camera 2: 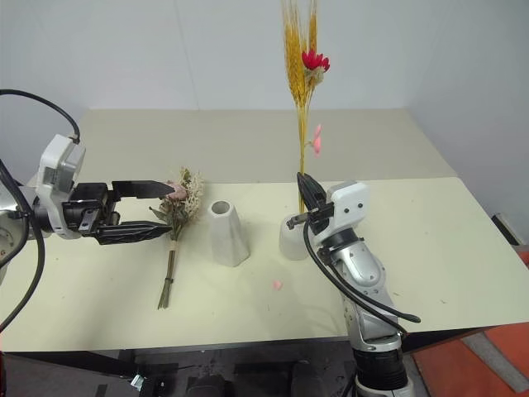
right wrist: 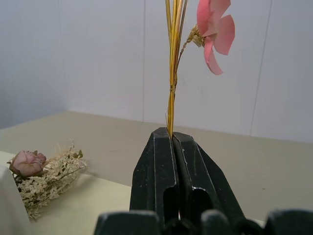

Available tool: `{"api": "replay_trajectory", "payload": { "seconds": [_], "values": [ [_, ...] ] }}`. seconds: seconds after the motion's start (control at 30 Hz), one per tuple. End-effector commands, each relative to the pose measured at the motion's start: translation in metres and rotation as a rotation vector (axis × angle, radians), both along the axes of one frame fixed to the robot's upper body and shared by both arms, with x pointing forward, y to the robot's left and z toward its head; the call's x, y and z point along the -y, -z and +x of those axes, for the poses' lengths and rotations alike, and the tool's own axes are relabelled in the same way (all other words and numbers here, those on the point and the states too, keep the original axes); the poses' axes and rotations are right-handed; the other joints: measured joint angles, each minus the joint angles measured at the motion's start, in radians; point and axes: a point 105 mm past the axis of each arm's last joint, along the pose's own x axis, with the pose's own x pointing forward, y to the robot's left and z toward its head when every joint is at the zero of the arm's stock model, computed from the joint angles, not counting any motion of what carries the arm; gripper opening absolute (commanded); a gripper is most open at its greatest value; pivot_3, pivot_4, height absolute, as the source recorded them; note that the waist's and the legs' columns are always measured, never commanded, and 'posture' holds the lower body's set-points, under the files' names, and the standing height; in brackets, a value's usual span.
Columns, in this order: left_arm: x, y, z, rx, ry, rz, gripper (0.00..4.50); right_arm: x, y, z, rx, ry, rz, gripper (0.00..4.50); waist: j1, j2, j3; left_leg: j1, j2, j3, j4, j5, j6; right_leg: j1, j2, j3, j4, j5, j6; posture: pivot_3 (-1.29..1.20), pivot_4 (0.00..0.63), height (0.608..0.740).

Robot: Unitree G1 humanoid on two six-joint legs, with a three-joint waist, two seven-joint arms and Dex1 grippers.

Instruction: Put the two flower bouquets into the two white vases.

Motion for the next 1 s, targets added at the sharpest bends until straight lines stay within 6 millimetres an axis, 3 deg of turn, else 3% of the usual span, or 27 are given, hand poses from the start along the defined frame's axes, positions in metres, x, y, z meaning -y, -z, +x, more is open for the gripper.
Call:
{"api": "replay_trajectory", "payload": {
  "seconds": [0.03, 0.4, 0.77, 0.8, 0.83, 1.0],
  "values": [
    [-0.003, -0.012, -0.005, 0.051, -0.006, 0.002, 4.5, 0.001, -0.011, -0.004, 0.042, -0.004, 0.01, 0.04, 0.0, 0.0, 0.0, 0.0, 0.0, 0.0, 0.0, 0.0, 0.0, 0.0, 0.0, 0.0, 0.0, 0.0, 0.0, 0.0, 0.15, 0.74],
    [-0.004, -0.013, -0.004, 0.055, -0.01, 0.007, 4.5, 0.003, 0.007, 0.009, -0.017, 0.011, 0.019, 0.04, 0.0, 0.0, 0.0, 0.0, 0.0, 0.0, 0.0, 0.0, 0.0, 0.0, 0.0, 0.0, 0.0, 0.0, 0.0, 0.0, 0.15, 0.74],
    [-0.007, -0.015, -0.004, 0.058, -0.026, 0.016, 4.5, 0.0, 0.013, 0.008, -0.027, 0.007, 0.029, 0.04, -0.001, 0.0, 0.0, 0.0, 0.0, 0.0, 0.0, 0.0, 0.0, 0.0, 0.0, 0.0, 0.0, 0.0, 0.0, 0.0, 0.15, 0.74],
    [-0.007, -0.015, -0.005, 0.058, -0.026, 0.017, 4.5, 0.001, 0.014, 0.007, -0.027, 0.006, 0.031, 0.52, -0.001, 0.0, 0.0, 0.0, 0.0, 0.0, 0.0, 0.0, 0.0, 0.0, 0.0, 0.0, 0.0, 0.0, 0.0, 0.0, 0.15, 0.74],
    [-0.007, -0.016, -0.005, 0.059, -0.028, 0.02, 4.5, 0.001, 0.015, 0.005, -0.026, 0.003, 0.031, 0.69, -0.001, 0.0, 0.0, 0.0, 0.0, 0.0, 0.0, 0.0, 0.0, 0.0, 0.0, 0.0, 0.0, 0.0, 0.0, 0.0, 0.15, 0.74],
    [-0.011, -0.016, -0.007, 0.063, -0.061, 0.022, 4.5, 0.011, 0.02, -0.01, -0.033, -0.008, 0.009, 2.33, 0.001, 0.0, 0.0, 0.0, 0.0, 0.0, 0.0, 0.0, 0.0, 0.0, 0.0, 0.0, 0.0, 0.0, 0.0, 0.0, 0.15, 0.74]
  ]
}}
